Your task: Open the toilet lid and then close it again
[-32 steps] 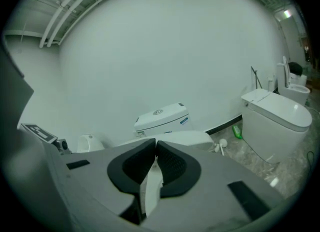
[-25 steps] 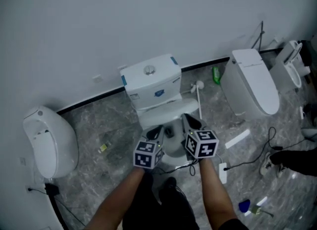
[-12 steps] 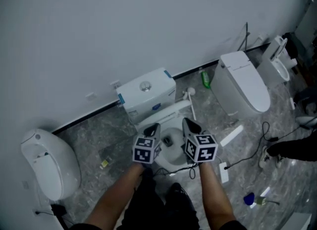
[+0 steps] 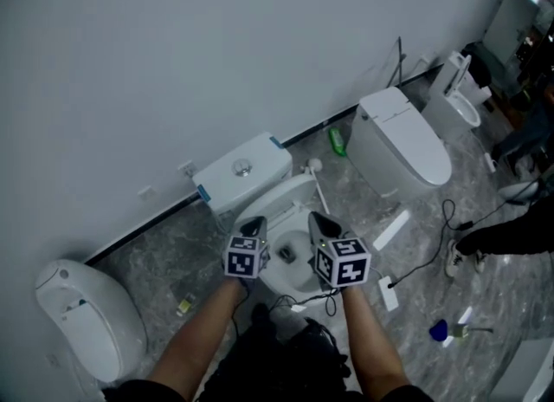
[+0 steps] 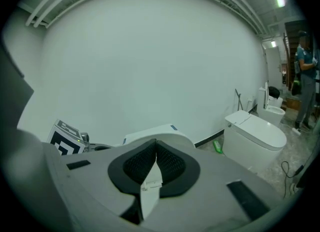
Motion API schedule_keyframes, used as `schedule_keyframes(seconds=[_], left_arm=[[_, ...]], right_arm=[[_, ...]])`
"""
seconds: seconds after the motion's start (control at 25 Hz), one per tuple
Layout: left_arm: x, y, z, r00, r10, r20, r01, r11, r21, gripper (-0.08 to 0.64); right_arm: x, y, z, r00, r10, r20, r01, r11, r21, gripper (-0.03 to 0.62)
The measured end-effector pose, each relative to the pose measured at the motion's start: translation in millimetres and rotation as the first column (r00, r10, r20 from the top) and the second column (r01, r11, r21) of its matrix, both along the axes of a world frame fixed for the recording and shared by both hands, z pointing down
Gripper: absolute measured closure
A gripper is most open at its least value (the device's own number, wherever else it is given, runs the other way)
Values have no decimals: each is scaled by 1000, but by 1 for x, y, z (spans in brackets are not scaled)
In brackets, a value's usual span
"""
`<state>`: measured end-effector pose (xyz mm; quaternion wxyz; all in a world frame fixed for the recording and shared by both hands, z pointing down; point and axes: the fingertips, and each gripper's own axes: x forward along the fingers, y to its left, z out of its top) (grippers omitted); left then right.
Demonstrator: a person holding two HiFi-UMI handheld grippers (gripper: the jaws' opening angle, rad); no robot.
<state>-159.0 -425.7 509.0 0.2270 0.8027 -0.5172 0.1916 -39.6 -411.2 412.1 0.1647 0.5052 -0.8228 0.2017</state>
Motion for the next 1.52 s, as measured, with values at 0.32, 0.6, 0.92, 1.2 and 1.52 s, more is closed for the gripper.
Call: schedule_keyframes(seconds=[0.32, 0.6, 0.92, 1.2, 1.52], left_arm=[[-5, -3, -1, 998, 57, 14, -57, 998, -6, 552], [-2, 9, -3, 996, 94, 13, -94, 996, -3, 552], [-21, 18, -16, 996, 90, 19, -91, 996, 25, 552], [-50, 26, -16, 999, 42, 26, -43, 999, 11, 552], [-57, 25, -21, 998, 53, 30, -54, 998, 15, 552]], right_arm=[[-2, 9, 1, 1000, 30, -7, -31, 999, -19, 578], [-26, 11, 22, 998, 3, 70, 3, 997, -78, 571], [-54, -16, 44, 961, 79, 266, -31, 983, -180, 437], [-70, -38, 53, 936, 124, 329, -48, 972, -228, 400], [-81, -45, 61, 945, 113, 306, -31, 965, -261, 453]])
